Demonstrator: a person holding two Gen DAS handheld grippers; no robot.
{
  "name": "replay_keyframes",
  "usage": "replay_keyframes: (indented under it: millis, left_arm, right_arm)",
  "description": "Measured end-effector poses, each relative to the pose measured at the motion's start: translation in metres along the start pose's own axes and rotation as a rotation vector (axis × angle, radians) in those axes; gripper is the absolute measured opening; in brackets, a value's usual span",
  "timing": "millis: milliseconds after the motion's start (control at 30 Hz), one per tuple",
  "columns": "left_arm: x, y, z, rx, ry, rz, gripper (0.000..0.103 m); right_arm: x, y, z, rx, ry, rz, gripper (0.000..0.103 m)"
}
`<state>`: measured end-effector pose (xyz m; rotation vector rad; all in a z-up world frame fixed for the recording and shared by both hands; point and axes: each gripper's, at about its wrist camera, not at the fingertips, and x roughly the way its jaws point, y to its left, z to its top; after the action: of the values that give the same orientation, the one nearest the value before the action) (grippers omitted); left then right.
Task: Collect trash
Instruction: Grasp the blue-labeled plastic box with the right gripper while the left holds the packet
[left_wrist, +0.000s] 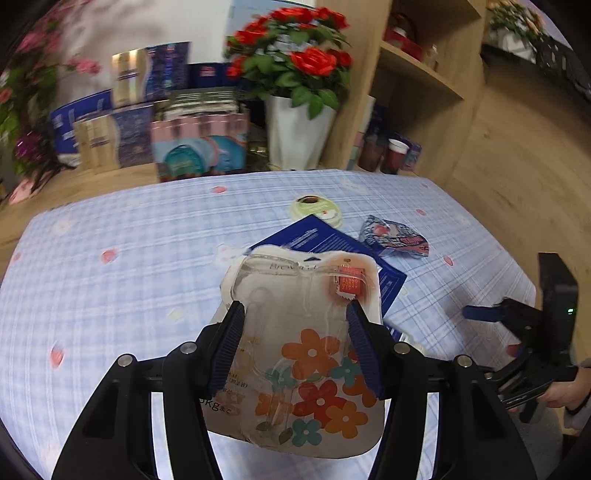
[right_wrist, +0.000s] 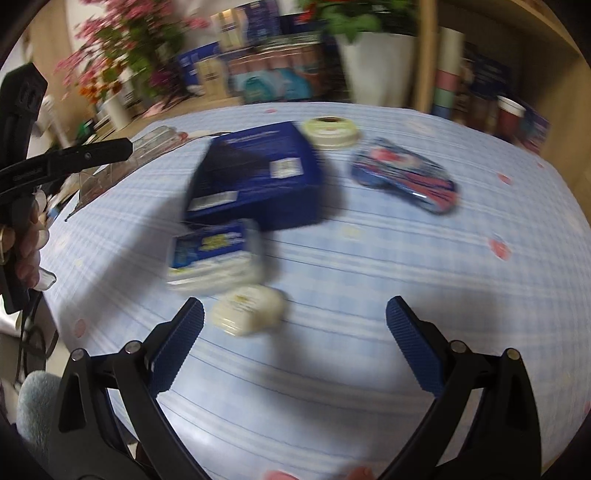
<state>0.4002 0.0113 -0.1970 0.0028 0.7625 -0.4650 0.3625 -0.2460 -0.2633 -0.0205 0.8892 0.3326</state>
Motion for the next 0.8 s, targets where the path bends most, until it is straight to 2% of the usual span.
replay_keyframes:
  millis: [233, 367, 433, 467, 533, 800]
  left_arm:
    - [-0.036, 0.024, -0.023, -0.099, -0.021, 0.028, 0.055]
    - [-0.045, 0.025, -0.036, -0.104, -0.011, 0.031, 0.055]
    - [-0.049, 0.023, -0.042, -0.103, -0.009, 0.028, 0.055]
    - [-0.049, 0.022, -0.045, -0.104, -0.007, 0.026, 0.055]
    - [-0.052, 0.02, -0.05, -0.105, -0.005, 0.026, 0.055]
    - [-0.069, 0.01, -0.056, -0.114, -0.035, 0.019, 0.055]
  right_arm:
    - [0.04, 0.044, 0.026, -0.114, 0.09, 0.046, 0.097]
    - [0.06, 0.053, 0.033, -0.129, 0.144, 0.039, 0.097]
    - [0.067, 0.055, 0.035, -0.122, 0.17, 0.034, 0.094]
    - [0.069, 0.056, 0.035, -0.12, 0.178, 0.035, 0.081]
    - [0.069, 0.056, 0.036, -0.112, 0.197, 0.045, 0.08]
    - [0.03, 0.062, 0.033, -0.131, 0.113, 0.071, 0.08]
